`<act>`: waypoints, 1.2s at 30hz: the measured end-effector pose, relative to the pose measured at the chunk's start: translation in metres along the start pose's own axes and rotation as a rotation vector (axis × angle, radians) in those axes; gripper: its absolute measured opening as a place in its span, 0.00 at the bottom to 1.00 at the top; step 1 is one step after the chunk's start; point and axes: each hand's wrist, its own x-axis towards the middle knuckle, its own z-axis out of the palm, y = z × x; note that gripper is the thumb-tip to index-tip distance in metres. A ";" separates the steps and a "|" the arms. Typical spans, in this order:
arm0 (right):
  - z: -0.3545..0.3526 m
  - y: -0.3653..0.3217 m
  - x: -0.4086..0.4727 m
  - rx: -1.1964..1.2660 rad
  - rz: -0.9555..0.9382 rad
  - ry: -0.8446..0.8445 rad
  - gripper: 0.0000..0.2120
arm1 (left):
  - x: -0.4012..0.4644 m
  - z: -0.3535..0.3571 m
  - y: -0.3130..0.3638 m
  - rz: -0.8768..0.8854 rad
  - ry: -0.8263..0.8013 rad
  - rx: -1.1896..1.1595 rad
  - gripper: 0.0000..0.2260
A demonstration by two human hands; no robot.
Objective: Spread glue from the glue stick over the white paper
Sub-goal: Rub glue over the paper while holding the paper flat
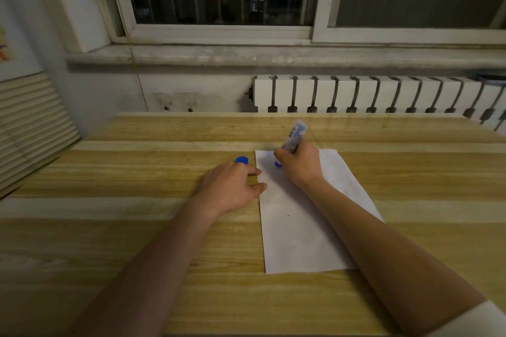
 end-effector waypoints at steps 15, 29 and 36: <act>-0.010 0.003 -0.001 -0.005 0.074 0.070 0.11 | 0.000 0.000 -0.001 0.005 -0.006 -0.003 0.22; -0.026 0.000 -0.002 -0.015 0.139 0.109 0.07 | 0.000 0.001 -0.001 -0.004 0.011 -0.003 0.21; -0.032 0.003 -0.001 -0.007 0.167 0.126 0.09 | 0.000 0.002 -0.002 0.002 0.016 -0.023 0.21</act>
